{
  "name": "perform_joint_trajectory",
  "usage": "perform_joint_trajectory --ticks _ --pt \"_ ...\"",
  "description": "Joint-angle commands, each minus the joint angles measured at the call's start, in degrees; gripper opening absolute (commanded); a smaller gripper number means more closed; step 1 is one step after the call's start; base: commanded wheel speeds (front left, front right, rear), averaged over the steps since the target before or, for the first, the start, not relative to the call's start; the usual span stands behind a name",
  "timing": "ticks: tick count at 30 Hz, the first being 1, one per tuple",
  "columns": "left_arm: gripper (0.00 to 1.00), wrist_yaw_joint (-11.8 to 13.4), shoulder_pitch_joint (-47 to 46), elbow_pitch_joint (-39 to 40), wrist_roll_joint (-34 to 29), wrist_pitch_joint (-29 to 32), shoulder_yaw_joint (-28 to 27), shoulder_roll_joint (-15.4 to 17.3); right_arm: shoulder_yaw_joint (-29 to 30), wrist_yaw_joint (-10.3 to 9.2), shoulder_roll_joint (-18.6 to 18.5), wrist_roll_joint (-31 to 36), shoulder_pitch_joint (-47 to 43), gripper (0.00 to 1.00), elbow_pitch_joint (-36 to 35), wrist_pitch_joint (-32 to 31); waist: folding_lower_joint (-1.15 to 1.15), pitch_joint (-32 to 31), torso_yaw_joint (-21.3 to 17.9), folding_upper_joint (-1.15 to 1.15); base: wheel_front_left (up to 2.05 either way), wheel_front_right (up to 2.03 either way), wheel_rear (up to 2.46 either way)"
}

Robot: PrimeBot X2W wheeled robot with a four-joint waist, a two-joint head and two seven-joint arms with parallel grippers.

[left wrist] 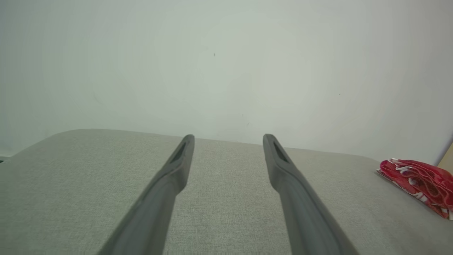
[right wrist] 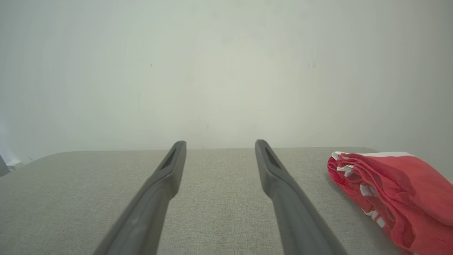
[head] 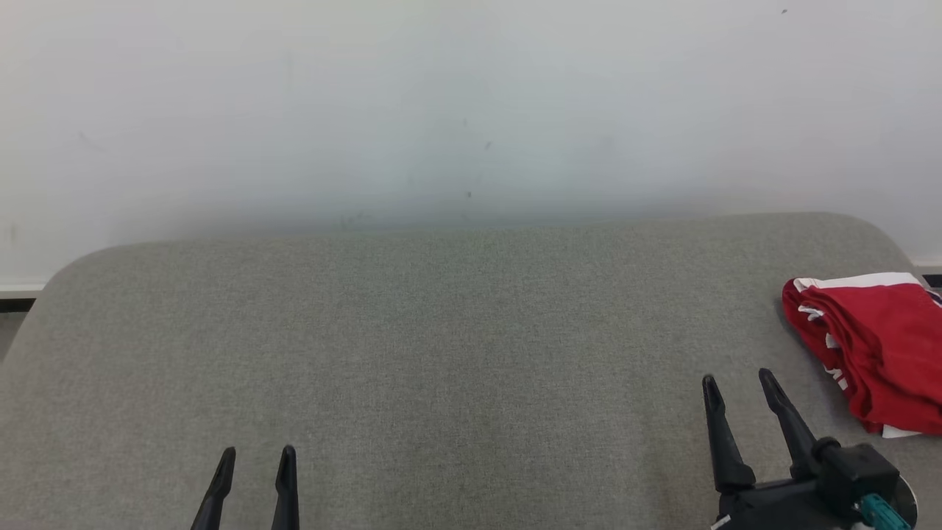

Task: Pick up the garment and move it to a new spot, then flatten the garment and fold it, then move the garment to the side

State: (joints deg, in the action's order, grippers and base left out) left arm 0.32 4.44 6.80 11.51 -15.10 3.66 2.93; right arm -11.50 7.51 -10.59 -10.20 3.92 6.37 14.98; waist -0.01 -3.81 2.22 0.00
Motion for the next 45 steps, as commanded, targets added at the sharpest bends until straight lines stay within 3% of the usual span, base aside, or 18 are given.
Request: perform_joint_trajectory --ticks 1,16,34,35,40,45 --pt "1.00 -0.05 1.37 0.87 0.20 -0.04 -0.23 -0.01 0.23 -0.05 0.16 0.10 -1.83 1.00 -0.83 0.24 0.01 -1.16 0.16 0.00 0.00 0.00 0.00" --pt "1.00 -0.41 6.61 -3.78 -2.88 -0.04 1.03 -0.02 -0.36 -0.04 2.03 2.49 -11.53 1.00 -4.92 0.24 0.01 -4.08 0.71 0.00 0.00 0.00 0.00" --pt "1.00 -0.35 5.73 -5.20 -4.00 -0.04 0.79 -0.01 -1.31 -0.04 2.69 2.01 -10.50 1.00 -4.21 0.24 0.01 -3.75 -0.04 0.00 0.00 0.00 0.00" --pt "0.00 -0.27 5.96 -5.09 -3.91 0.00 0.92 -0.01 -1.22 -0.01 2.63 1.95 -10.95 0.00 -4.15 -0.01 0.01 -3.74 -0.03 0.00 0.00 0.00 0.00" --pt "0.00 -0.26 6.15 -7.47 -3.38 0.09 1.01 -0.03 -1.26 0.00 2.73 1.44 -12.62 0.00 -1.66 -0.43 0.01 -3.69 -0.07 0.00 0.00 0.00 0.00" --pt "0.00 -0.83 4.32 -8.91 4.05 1.63 0.52 0.27 -0.08 0.00 2.80 -5.99 -11.14 0.00 -0.76 -1.72 0.01 -3.31 -0.17 0.00 0.00 0.00 0.00"
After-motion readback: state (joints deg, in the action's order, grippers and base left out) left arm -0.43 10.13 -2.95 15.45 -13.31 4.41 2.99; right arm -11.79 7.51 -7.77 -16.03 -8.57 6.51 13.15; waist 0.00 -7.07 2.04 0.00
